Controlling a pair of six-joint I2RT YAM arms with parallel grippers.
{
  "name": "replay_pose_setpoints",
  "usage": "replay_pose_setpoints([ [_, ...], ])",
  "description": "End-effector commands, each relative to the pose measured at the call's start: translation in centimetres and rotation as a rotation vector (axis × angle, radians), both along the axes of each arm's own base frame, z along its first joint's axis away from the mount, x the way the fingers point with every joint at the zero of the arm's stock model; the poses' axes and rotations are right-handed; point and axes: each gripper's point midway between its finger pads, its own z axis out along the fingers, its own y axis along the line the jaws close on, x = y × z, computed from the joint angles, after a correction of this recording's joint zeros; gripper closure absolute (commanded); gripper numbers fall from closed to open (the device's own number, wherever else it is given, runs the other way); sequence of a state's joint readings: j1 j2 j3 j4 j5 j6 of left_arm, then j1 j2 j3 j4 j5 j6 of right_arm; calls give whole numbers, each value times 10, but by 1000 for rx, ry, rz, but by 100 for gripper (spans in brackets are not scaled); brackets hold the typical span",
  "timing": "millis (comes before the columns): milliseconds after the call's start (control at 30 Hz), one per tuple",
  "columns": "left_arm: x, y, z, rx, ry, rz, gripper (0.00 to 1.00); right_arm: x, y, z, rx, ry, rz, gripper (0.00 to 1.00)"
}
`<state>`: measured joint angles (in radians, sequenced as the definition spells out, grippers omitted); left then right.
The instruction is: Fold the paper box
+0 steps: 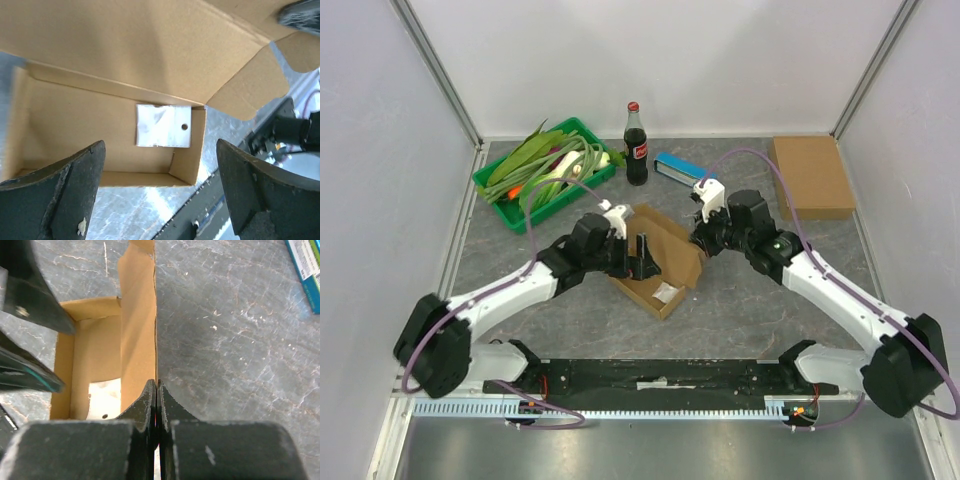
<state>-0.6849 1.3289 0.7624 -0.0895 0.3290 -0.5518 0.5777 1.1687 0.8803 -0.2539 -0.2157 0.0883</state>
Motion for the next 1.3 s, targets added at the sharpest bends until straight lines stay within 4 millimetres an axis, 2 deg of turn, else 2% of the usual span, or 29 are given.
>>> replay_pose_setpoints([
  [0,41,51,48,41,-254,242,2,25,8,23,11,-93,118,100],
  [33,53,79,57,-2,-252,323,1,21,15,14,24,-54,187,100],
  [100,66,98,65,-86,-234,366,7,24,15,11,22,-50,242,100],
  [133,74,107,61,-109,-213,360,7,22,19,6,31,-43,292,100],
  [200,83,106,62,-118,-203,295,3,25,18,4,45,-43,336,100],
  [233,89,98,66,-125,-187,239,2,28,21,3,46,-45,372,100],
  [267,88,97,59,-91,-182,193,1,31,19,1,46,-40,379,100],
  [300,95,96,66,-77,-193,182,1,32,18,-7,39,-10,391,100],
  [367,102,103,45,12,-171,155,1,37,16,-3,44,-28,415,100],
  [433,107,100,41,10,-181,96,0,42,12,-5,46,-27,417,100],
  [467,111,102,23,42,-158,73,2,45,9,-6,48,-30,416,100],
  [500,114,104,24,48,-125,71,3,47,8,-7,46,-22,413,100],
  [667,113,88,16,-39,-88,-14,11,49,7,-2,49,-16,417,100],
  [700,115,85,13,-43,-83,-26,14,48,8,0,58,-19,424,100],
  [733,117,85,12,-41,-96,-28,25,48,8,2,60,-18,422,100],
  [767,119,85,10,-42,-96,-26,29,48,9,2,61,-17,423,100],
  [900,123,77,12,-71,-75,-67,41,50,9,2,65,-6,409,100],
  [1000,122,73,7,-72,-63,-78,54,54,9,4,65,-10,393,100],
  [1033,121,73,6,-69,-62,-80,64,55,9,6,71,0,384,100],
  [1100,119,70,5,-46,-73,-80,78,60,9,8,69,8,346,100],
  [1133,118,69,4,-34,-79,-73,89,59,10,9,81,33,324,100],
  [1200,112,67,2,19,-103,-63,96,68,3,13,78,63,203,80],
  [1267,105,67,4,38,-132,-51,98,68,0,15,121,161,91,75],
])
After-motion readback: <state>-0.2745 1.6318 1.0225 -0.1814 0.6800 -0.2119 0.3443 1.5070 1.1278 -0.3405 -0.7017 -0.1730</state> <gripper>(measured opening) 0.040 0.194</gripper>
